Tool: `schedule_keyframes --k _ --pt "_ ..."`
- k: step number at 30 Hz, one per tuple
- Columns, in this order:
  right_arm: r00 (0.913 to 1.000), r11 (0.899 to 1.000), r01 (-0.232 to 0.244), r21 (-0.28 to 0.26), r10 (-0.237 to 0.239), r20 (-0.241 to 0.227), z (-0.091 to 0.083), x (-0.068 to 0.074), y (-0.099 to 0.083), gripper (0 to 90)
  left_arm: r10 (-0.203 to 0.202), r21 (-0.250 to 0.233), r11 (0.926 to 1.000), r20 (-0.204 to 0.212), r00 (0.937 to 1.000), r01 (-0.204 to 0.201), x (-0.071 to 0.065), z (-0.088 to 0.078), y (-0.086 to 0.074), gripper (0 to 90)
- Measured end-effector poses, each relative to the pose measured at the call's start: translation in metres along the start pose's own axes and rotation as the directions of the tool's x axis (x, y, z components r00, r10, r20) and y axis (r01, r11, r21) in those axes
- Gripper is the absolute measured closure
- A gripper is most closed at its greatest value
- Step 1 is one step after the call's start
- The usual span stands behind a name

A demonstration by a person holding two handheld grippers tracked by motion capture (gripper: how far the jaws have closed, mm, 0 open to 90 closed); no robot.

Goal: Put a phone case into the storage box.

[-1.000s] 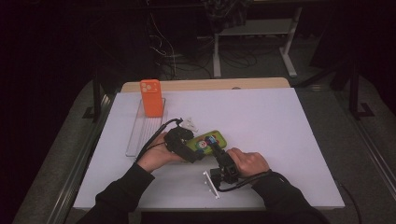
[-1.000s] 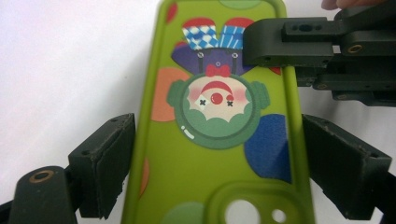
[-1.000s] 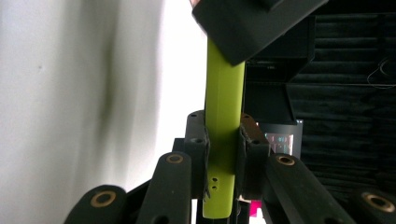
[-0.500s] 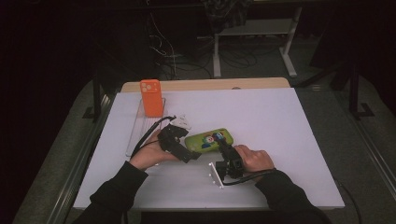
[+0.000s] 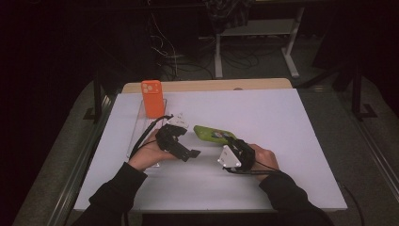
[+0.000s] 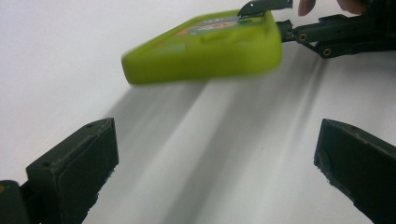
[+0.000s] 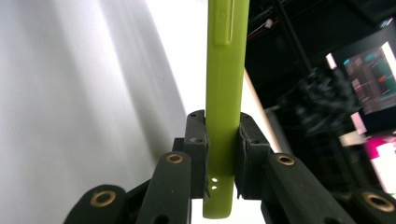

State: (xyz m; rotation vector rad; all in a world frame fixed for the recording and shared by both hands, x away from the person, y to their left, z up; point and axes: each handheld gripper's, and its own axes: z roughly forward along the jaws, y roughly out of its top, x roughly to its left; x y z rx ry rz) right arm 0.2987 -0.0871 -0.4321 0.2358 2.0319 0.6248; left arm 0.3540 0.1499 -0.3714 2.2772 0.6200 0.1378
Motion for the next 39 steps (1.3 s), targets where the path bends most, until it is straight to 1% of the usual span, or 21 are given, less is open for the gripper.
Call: schedule_keyframes --k 2,4,6,7,9,11,12,13,14,15,16,20,21,22,23,30,31,34,35,37,39 --pt "0.9938 0.994 -0.105 -0.003 0.105 -0.037 -0.001 -0.004 0.001 75.8 0.017 0.007 0.9998 -0.005 0.9998 -0.017 0.002 -0.002 0.001 0.0" --pt "0.9835 0.986 -0.167 -0.003 0.166 -0.072 -0.001 -0.009 0.0 75.7 0.025 0.006 0.9997 -0.009 0.9996 -0.025 0.004 -0.002 0.001 0.0" --pt "0.9667 0.972 -0.235 -0.003 0.233 -0.105 -0.001 -0.014 -0.002 75.8 -0.01 -0.015 0.9998 -0.01 0.9999 0.01 0.003 -0.002 0.0 0.0" --pt "0.9475 0.956 -0.294 0.004 0.292 -0.13 -0.001 -0.016 -0.002 75.8 -0.007 -0.016 0.9999 -0.014 0.9999 0.006 0.004 -0.002 0.001 0.0" --pt "0.9178 0.93 -0.367 0.005 0.362 -0.162 -0.001 -0.018 -0.002 75.8 -0.008 -0.01 0.9999 -0.01 0.9999 0.008 0.006 -0.003 0.001 0.0" --pt "0.8919 0.91 -0.416 0.007 0.409 -0.193 0.0 -0.021 -0.004 75.8 -0.041 -0.035 0.9986 -0.005 0.9991 0.041 0.007 -0.003 0.002 0.0" --pt "0.8661 0.888 -0.461 0.013 0.453 -0.212 0.0 -0.023 -0.005 75.8 -0.036 -0.036 0.9987 -0.009 0.9993 0.036 0.008 -0.004 0.002 0.0" --pt "0.8521 0.876 -0.482 0.014 0.472 -0.226 0.0 -0.024 -0.006 75.8 -0.046 -0.043 0.998 -0.009 0.9989 0.045 0.009 -0.004 0.002 0.0" --pt "0.819 0.849 -0.528 0.031 0.518 -0.246 0.0 -0.025 -0.006 75.8 -0.045 -0.043 0.9981 -0.014 0.9989 0.044 0.01 -0.005 0.002 0.0" --pt "0.8 0.833 -0.553 0.036 0.542 -0.257 0.0 -0.026 -0.007 75.8 -0.049 -0.049 0.9976 -0.019 0.9986 0.048 0.01 -0.005 0.002 0.0" --pt "0.7718 0.809 -0.587 0.045 0.575 -0.271 0.001 -0.028 -0.008 75.8 -0.052 -0.052 0.9973 -0.026 0.9983 0.051 0.012 -0.006 0.003 0.0" --pt "0.6845 0.735 -0.674 0.074 0.658 -0.313 0.003 -0.033 -0.013 75.8 -0.08 -0.09 0.993 -0.026 0.9965 0.077 0.014 -0.007 0.004 0.0" --pt "0.6805 0.733 -0.676 0.075 0.66 -0.319 0.004 -0.034 -0.014 75.8 -0.096 -0.094 0.9912 -0.023 0.9951 0.093 0.013 -0.007 0.005 0.0" --pt "0.6551 0.711 -0.698 0.079 0.68 -0.33 0.004 -0.034 -0.013 75.8 -0.102 -0.101 0.9899 -0.023 0.9945 0.099 0.013 -0.007 0.006 0.0" --pt "0.6408 0.7 -0.709 0.087 0.691 -0.334 0.004 -0.033 -0.013 75.8 -0.096 -0.103 0.9904 -0.027 0.9951 0.092 0.014 -0.007 0.007 0.0" --pt "0.6212 0.683 -0.725 0.086 0.703 -0.346 0.003 -0.033 -0.012 75.8 -0.119 -0.159 0.9805 -0.019 0.9927 0.115 0.014 -0.005 0.018 0.0" --pt "0.613 0.676 -0.732 0.087 0.709 -0.349 0.003 -0.033 -0.011 75.8 -0.128 -0.163 0.9787 -0.014 0.9916 0.124 0.013 -0.004 0.02 0.0" --pt "0.6119 0.674 -0.735 0.076 0.708 -0.353 0.002 -0.034 -0.012 75.8 -0.139 -0.192 0.972 -0.003 0.9903 0.136 0.013 0.001 0.026 0.0" --pt "0.5999 0.664 -0.743 0.083 0.716 -0.357 0.002 -0.034 -0.011 75.8 -0.135 -0.198 0.9712 0.002 0.9908 0.133 0.015 0.002 0.027 0.0" --pt "0.5877 0.654 -0.752 0.085 0.723 -0.363 0.001 -0.034 -0.011 75.8 -0.155 -0.215 0.964 0.021 0.9876 0.156 0.015 0.006 0.031 0.0" --pt "0.5908 0.656 -0.752 0.07 0.716 -0.371 0.002 -0.034 -0.011 75.8 -0.149 -0.226 0.9626 0.02 0.9886 0.15 0.015 0.01 0.034 0.0"
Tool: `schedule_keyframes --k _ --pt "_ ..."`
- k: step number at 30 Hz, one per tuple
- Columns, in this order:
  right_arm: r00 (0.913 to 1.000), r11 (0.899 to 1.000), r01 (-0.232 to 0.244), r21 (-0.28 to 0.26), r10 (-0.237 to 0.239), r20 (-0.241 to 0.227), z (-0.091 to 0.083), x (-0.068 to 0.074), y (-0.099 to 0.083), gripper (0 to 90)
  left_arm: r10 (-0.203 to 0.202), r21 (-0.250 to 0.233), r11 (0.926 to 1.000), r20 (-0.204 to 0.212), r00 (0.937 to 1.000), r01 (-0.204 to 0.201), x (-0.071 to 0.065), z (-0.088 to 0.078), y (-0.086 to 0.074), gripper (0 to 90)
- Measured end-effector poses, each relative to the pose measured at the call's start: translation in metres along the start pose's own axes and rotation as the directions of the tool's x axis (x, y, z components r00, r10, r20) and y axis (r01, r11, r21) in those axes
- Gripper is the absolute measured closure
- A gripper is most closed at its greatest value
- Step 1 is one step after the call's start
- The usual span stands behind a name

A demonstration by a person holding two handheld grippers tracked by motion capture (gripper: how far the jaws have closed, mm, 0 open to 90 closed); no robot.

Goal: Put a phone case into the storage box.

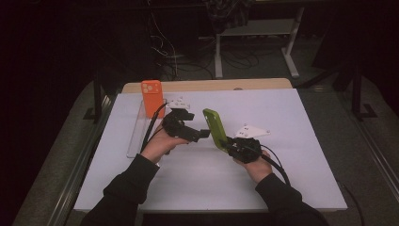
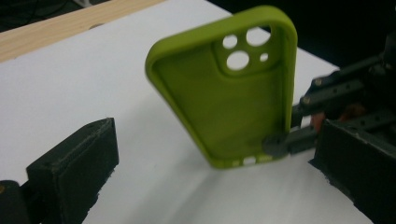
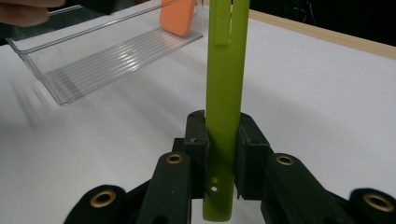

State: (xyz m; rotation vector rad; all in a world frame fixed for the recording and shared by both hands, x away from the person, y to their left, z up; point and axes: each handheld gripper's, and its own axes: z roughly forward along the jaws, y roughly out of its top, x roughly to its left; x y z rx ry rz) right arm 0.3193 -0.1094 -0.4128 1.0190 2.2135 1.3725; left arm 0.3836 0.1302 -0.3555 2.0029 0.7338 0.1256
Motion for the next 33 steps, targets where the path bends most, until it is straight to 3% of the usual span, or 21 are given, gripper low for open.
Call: schedule_keyframes --k 4,10,12,19,21,25,30,33 --pt "0.9999 1.0 -0.01 0.001 0.01 -0.014 0.0 0.002 0.001 75.8 0.027 -0.01 0.9996 0.006 0.9996 -0.027 -0.002 0.007 0.005 0.0" --pt "0.9996 1.0 0.008 -0.009 -0.008 -0.026 0.002 0.005 0.002 75.8 0.014 -0.039 0.9992 0.022 0.9997 -0.013 -0.004 0.015 0.01 0.0" --pt "0.9996 1.0 0.0 -0.012 0.0 -0.03 0.002 0.007 0.003 75.8 -0.007 -0.052 0.9986 0.024 0.9997 0.009 -0.004 0.017 0.011 0.0" --pt "0.9994 1.0 0.004 -0.017 -0.004 -0.036 0.003 0.008 0.004 75.8 -0.021 -0.058 0.998 0.027 0.9994 0.023 -0.004 0.021 0.012 0.0" --pt "0.9994 1.0 0.002 -0.011 -0.002 -0.035 0.004 0.009 0.003 75.8 -0.017 -0.058 0.9982 0.003 0.9999 0.017 -0.004 0.021 0.012 3.2" --pt "0.9993 1.0 0.004 -0.01 -0.004 -0.036 0.005 0.009 0.003 75.8 -0.029 -0.07 0.9971 0.012 0.9995 0.03 -0.004 0.02 0.012 7.7" --pt "0.9994 1.0 0.01 0.002 -0.01 -0.032 0.006 0.009 0.002 75.7 0.004 -0.072 0.9974 0.002 1.0 -0.004 -0.006 0.02 0.013 9.2" --pt "0.9994 1.0 0.023 0.012 -0.023 -0.026 0.007 0.009 0.001 75.7 -0.021 -0.085 0.9961 0.029 0.9994 0.023 -0.004 0.018 0.014 12.2"
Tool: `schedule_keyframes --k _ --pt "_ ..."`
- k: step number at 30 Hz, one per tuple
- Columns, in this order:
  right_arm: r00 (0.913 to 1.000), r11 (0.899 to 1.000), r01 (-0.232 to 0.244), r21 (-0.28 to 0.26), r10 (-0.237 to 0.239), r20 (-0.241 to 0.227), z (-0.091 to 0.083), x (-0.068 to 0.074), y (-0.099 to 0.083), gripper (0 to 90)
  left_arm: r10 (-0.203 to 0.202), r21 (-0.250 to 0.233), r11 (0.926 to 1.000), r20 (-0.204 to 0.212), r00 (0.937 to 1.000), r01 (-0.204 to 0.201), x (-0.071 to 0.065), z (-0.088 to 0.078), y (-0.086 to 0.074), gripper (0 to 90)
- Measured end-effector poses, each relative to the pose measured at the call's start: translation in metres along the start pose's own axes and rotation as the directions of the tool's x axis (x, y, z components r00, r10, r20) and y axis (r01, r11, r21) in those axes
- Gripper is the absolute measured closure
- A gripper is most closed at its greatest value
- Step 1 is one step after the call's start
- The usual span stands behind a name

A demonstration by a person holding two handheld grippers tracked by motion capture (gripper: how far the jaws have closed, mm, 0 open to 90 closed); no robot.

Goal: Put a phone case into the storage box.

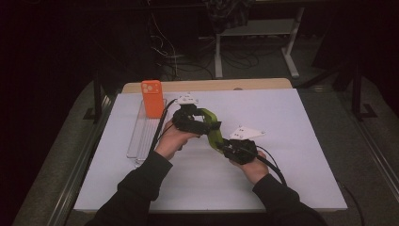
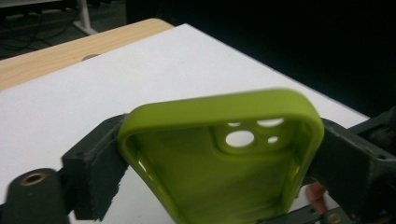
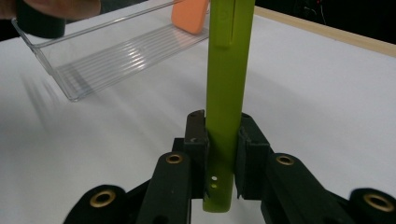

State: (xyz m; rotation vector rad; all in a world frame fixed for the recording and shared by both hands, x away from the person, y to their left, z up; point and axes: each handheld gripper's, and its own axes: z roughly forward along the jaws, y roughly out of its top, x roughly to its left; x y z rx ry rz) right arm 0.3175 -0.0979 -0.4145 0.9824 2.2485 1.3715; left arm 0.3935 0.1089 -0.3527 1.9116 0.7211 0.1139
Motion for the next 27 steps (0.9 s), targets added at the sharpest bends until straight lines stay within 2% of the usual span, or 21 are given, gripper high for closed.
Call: schedule_keyframes --k 7,10,16,17,19,21,22,24,26,27 --pt "1.0 1.0 0.006 0.004 -0.006 0.005 0.001 0.002 0.0 75.1 -0.004 0.001 1.0 -0.002 1.0 0.004 -0.001 -0.002 0.001 14.1" --pt "1.0 1.0 0.001 0.012 -0.001 -0.003 0.001 0.001 0.0 71.2 0.007 0.011 0.9999 0.001 1.0 -0.007 -0.002 -0.002 0.002 14.4" --pt "0.9999 0.999 0.009 0.033 -0.009 0.007 -0.002 -0.004 -0.002 47.0 0.032 0.007 0.9995 -0.029 0.999 -0.032 0.002 -0.007 0.009 14.5" --pt "1.0 0.999 -0.007 0.047 0.007 0.007 -0.004 -0.005 -0.003 43.1 0.026 0.002 0.9997 -0.033 0.9991 -0.026 0.003 -0.009 0.011 14.5" --pt "1.0 0.998 0.001 0.066 -0.001 0.004 -0.006 -0.009 -0.005 32.3 0.024 0.002 0.9997 -0.04 0.9989 -0.023 0.006 -0.014 0.015 14.6" --pt "0.9999 0.996 0.005 0.093 -0.006 0.015 -0.009 -0.012 -0.008 25.4 0.021 -0.006 0.9998 -0.053 0.9984 -0.021 0.008 -0.02 0.019 14.5" --pt "0.9999 0.994 0.002 0.105 -0.004 0.015 -0.012 -0.015 -0.01 20.7 0.031 -0.002 0.9995 -0.057 0.9979 -0.031 0.01 -0.023 0.021 14.5" --pt "0.9999 0.993 0.0 0.118 -0.002 0.013 -0.016 -0.019 -0.013 15.4 0.027 -0.011 0.9996 -0.07 0.9972 -0.028 0.012 -0.027 0.025 14.6" --pt "0.9996 0.992 -0.027 0.124 0.027 0.002 -0.021 -0.023 -0.016 11.0 0.032 -0.008 0.9994 -0.085 0.9959 -0.032 0.015 -0.033 0.029 14.5" --pt "0.9997 0.991 -0.026 0.128 0.026 0.005 -0.023 -0.025 -0.018 8.7 0.026 -0.011 0.9996 -0.09 0.9956 -0.028 0.017 -0.036 0.031 14.5"
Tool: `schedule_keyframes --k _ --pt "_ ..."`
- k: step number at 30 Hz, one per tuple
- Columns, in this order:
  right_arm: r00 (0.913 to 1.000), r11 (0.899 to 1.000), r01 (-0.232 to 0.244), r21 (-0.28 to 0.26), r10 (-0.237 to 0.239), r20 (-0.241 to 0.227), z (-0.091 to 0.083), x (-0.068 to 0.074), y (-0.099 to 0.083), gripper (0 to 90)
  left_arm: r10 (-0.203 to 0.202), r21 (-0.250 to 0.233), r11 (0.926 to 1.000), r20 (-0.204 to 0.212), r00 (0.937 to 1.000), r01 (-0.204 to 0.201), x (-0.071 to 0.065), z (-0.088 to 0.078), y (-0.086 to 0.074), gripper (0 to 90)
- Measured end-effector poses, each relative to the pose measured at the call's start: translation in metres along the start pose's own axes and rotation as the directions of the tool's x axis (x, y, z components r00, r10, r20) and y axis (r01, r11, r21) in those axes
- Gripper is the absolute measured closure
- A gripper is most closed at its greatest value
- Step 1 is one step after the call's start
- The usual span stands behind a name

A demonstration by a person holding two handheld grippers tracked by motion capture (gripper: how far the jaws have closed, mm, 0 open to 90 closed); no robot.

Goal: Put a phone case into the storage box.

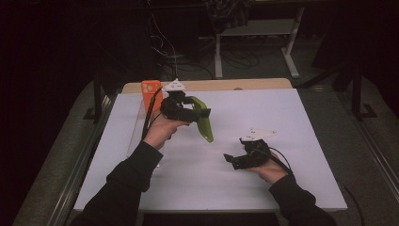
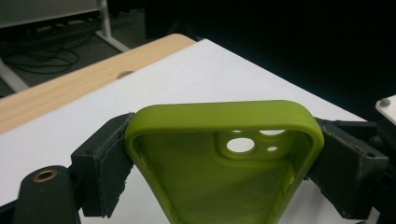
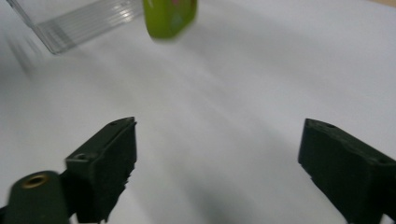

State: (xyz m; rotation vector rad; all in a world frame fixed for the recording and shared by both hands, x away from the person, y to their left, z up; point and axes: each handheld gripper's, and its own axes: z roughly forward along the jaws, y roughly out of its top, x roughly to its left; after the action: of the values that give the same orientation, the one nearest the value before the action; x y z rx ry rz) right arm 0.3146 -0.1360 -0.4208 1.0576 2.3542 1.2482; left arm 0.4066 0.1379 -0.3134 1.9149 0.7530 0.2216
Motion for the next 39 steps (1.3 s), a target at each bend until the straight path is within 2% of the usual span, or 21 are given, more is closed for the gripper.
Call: schedule_keyframes --k 2,5,10,11,12,20,24,31,33,37,39 --pt "1.0 1.0 -0.004 0.012 0.004 0.006 -0.003 -0.002 -0.004 0.3 0.0 -0.005 1.0 -0.017 0.9999 0.0 0.003 -0.005 0.005 14.5" --pt "1.0 1.0 -0.003 0.027 0.003 0.009 -0.009 -0.006 -0.011 0.0 0.017 -0.002 0.9998 -0.043 0.9989 -0.017 0.01 -0.014 0.011 14.6" --pt "0.9997 1.0 -0.002 0.02 0.002 0.023 -0.021 -0.011 -0.019 0.0 0.024 -0.012 0.9996 -0.091 0.9955 -0.025 0.025 -0.031 0.02 14.5" --pt "0.9997 1.0 -0.01 0.018 0.01 0.023 -0.024 -0.011 -0.02 0.0 0.009 -0.026 0.9996 -0.103 0.9946 -0.012 0.028 -0.035 0.022 14.6" --pt "0.9996 1.0 -0.008 0.017 0.008 0.027 -0.026 -0.013 -0.022 0.0 0.011 -0.024 0.9996 -0.111 0.9938 -0.014 0.031 -0.037 0.022 14.5" --pt "0.9988 1.0 -0.011 0.024 0.009 0.047 -0.034 -0.019 -0.031 0.0 -0.013 -0.034 0.9994 -0.219 0.9756 0.006 0.066 -0.067 0.022 14.5" --pt "0.9992 0.999 0.01 0.033 -0.012 0.039 -0.034 -0.019 -0.032 0.0 -0.015 -0.028 0.9996 -0.293 0.956 0.007 0.084 -0.078 0.019 14.5" --pt "0.9995 0.999 0.006 0.04 -0.007 0.03 -0.032 -0.018 -0.032 0.0 -0.029 -0.015 0.9996 -0.395 0.9184 0.025 0.115 -0.087 0.011 14.4" --pt "0.9994 0.999 0.01 0.039 -0.011 0.032 -0.032 -0.019 -0.032 0.0 -0.042 -0.017 0.9991 -0.405 0.9134 0.038 0.121 -0.085 0.007 14.4" --pt "0.9996 0.999 0.005 0.038 -0.006 0.029 -0.033 -0.02 -0.032 0.0 -0.05 0.023 0.9976 -0.417 0.9075 0.066 0.131 -0.076 -0.002 14.3" --pt "0.9996 0.999 0.008 0.035 -0.009 0.026 -0.034 -0.02 -0.032 0.0 -0.041 0.054 0.9959 -0.439 0.8974 0.072 0.137 -0.072 -0.008 14.2"
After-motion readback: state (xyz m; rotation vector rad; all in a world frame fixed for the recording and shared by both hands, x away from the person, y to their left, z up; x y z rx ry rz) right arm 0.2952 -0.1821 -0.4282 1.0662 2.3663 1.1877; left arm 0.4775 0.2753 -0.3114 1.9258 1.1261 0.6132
